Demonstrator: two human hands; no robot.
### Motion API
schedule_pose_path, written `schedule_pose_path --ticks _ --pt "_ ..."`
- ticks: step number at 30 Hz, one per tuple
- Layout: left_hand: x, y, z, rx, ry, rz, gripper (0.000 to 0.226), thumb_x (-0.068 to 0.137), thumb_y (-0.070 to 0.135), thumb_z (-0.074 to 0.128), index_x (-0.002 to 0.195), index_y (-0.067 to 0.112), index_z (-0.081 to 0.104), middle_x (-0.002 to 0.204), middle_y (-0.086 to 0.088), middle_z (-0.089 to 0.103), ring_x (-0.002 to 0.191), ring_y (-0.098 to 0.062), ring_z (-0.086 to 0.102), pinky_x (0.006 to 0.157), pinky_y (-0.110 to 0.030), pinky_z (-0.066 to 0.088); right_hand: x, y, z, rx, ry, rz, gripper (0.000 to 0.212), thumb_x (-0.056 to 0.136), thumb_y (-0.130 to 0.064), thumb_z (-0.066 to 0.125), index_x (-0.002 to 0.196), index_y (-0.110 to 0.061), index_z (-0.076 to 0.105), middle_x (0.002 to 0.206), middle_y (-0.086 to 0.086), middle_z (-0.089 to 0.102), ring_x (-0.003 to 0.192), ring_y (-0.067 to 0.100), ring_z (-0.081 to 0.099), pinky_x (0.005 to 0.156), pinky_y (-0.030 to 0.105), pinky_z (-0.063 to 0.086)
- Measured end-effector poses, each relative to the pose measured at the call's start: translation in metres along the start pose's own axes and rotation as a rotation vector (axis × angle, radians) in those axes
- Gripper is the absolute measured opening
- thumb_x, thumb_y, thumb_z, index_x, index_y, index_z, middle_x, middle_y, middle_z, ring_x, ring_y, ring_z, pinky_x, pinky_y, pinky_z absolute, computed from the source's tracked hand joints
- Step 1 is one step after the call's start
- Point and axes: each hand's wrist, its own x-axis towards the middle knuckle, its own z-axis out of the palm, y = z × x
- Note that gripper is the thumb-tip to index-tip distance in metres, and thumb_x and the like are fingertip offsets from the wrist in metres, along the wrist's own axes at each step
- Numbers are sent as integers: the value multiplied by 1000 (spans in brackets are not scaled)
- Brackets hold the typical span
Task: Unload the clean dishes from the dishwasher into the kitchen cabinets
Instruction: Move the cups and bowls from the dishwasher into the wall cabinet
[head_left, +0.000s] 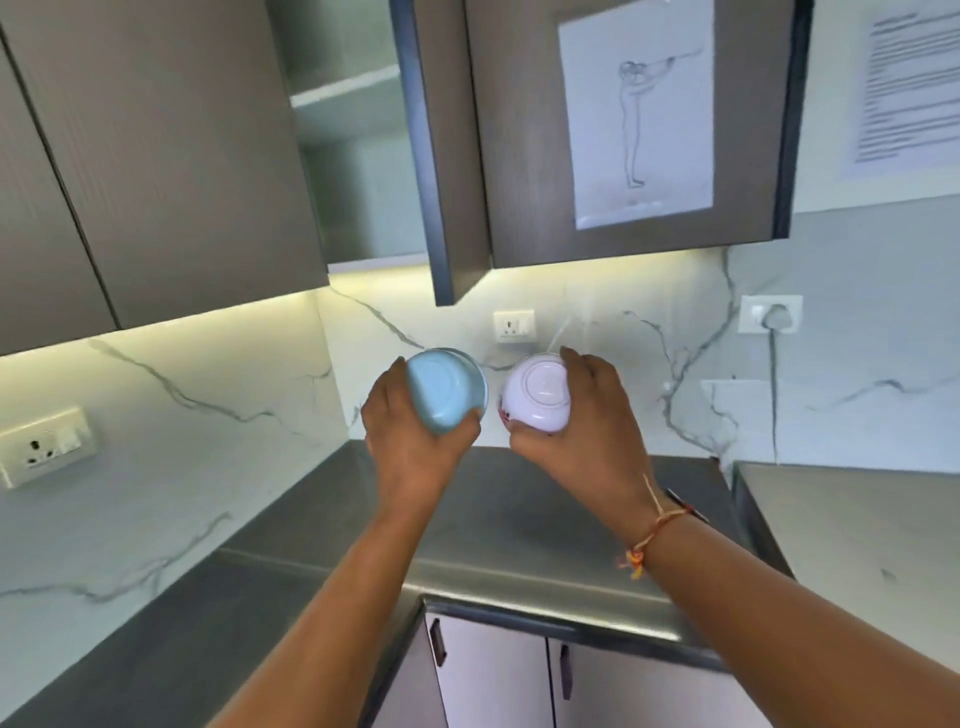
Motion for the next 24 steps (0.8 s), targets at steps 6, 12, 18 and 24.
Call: schedule_pose_path --ticks 6,12,18,24 --pt "61 -57 -2 57 24 -20 99 61 51 82 143 17 37 142 -1 46 131 -26 38 104 -39 35 50 -22 79 24 -32 -44 93 63 -59 74 141 -18 44 132 1 53 121 21 51 101 32 47" --pt "105 -95 -12 103 59 -33 103 61 54 77 146 16 34 145 -3 43 132 -27 36 104 -42 36 80 -39 139 116 -54 -53 84 63 -53 78 134 -20 46 126 -3 56 115 17 53 93 22 43" --pt "139 -113 -23 160 106 -58 105 64 48 84 149 19 30 150 -2 37 135 -24 33 107 -41 36 112 -49 178 92 -80 -163 80 64 -57 75 129 -19 49 119 0 60 104 24 59 86 34 54" --pt "193 -121 -14 139 97 -23 105 62 48 85 148 18 33 145 -3 35 130 -24 40 105 -46 43 152 -58 202 50 -12 -199 88 69 -45 79 141 -11 41 135 8 46 118 28 52 88 32 49"
